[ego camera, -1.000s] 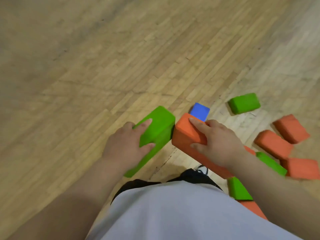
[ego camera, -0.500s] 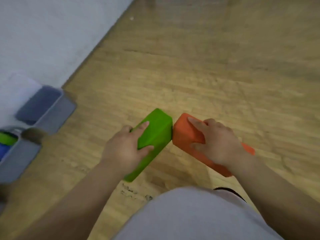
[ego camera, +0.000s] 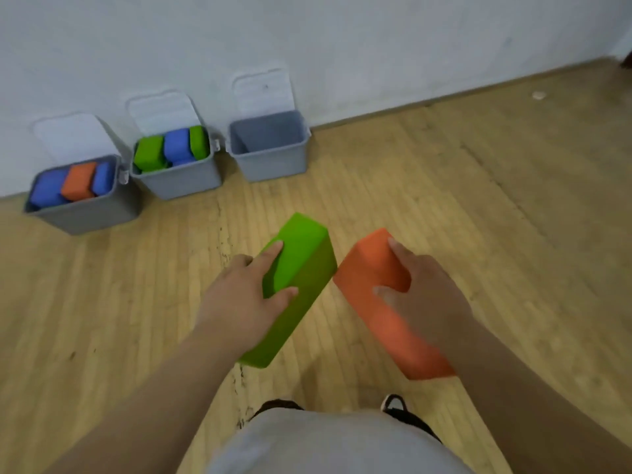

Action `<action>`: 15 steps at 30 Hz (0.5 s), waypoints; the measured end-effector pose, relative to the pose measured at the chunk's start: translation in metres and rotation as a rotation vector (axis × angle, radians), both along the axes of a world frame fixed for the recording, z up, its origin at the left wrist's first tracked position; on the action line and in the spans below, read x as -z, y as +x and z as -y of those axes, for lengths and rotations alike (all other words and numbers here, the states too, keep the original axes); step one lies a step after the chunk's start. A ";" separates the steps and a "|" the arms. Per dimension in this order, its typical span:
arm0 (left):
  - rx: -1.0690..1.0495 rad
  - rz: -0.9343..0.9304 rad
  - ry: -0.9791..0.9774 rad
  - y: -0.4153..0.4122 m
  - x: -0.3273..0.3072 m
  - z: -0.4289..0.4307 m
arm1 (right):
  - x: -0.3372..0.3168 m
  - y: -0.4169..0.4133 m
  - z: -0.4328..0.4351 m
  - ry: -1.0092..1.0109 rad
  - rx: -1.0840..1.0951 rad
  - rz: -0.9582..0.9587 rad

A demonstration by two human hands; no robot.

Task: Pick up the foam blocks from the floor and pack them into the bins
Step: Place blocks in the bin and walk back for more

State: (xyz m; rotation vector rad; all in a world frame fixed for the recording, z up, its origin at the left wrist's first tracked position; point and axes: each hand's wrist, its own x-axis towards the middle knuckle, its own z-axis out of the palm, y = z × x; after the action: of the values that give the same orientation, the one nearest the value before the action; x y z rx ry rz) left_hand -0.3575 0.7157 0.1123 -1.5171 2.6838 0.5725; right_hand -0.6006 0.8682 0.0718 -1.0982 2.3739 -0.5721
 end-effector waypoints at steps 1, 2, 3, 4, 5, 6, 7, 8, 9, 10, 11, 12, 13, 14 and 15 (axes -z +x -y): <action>-0.025 -0.010 -0.021 -0.017 -0.009 -0.001 | -0.010 -0.020 0.009 -0.015 -0.022 -0.015; -0.055 -0.034 -0.030 -0.032 -0.016 0.001 | -0.017 -0.039 0.017 -0.032 -0.044 -0.020; -0.086 -0.051 -0.030 -0.043 -0.020 0.005 | -0.023 -0.057 0.026 -0.043 -0.067 -0.023; -0.116 -0.049 -0.025 -0.054 -0.024 0.009 | -0.028 -0.071 0.035 -0.046 -0.094 -0.032; -0.145 -0.046 -0.021 -0.064 -0.028 0.012 | -0.032 -0.082 0.044 -0.053 -0.120 -0.038; -0.166 -0.042 -0.024 -0.072 -0.030 0.015 | -0.034 -0.090 0.052 -0.065 -0.145 -0.050; -0.175 -0.034 -0.033 -0.080 -0.032 0.021 | -0.036 -0.098 0.060 -0.065 -0.159 -0.060; -0.177 -0.024 -0.040 -0.088 -0.034 0.030 | -0.034 -0.105 0.069 -0.061 -0.164 -0.064; -0.173 -0.018 -0.043 -0.096 -0.035 0.040 | -0.034 -0.111 0.076 -0.050 -0.162 -0.059; -0.162 -0.018 -0.046 -0.104 -0.035 0.053 | -0.031 -0.117 0.085 -0.048 -0.160 -0.054; -0.146 -0.022 -0.047 -0.113 -0.035 0.065 | -0.030 -0.121 0.093 -0.047 -0.159 -0.046; -0.124 -0.021 -0.046 -0.123 -0.034 0.078 | -0.029 -0.127 0.102 -0.045 -0.157 -0.045; -0.102 -0.013 -0.049 -0.132 -0.032 0.091 | -0.027 -0.132 0.111 -0.035 -0.150 -0.045; -0.087 -0.006 -0.055 -0.140 -0.028 0.104 | -0.025 -0.137 0.121 -0.028 -0.142 -0.050; -0.078 -0.003 -0.054 -0.147 -0.024 0.119 | -0.025 -0.142 0.133 -0.019 -0.134 -0.053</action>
State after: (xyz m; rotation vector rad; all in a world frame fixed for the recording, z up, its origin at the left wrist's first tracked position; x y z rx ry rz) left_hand -0.5044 0.5970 0.1367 -1.6421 2.6739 0.5084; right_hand -0.7422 0.7350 0.0971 -1.2845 2.3210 -0.5254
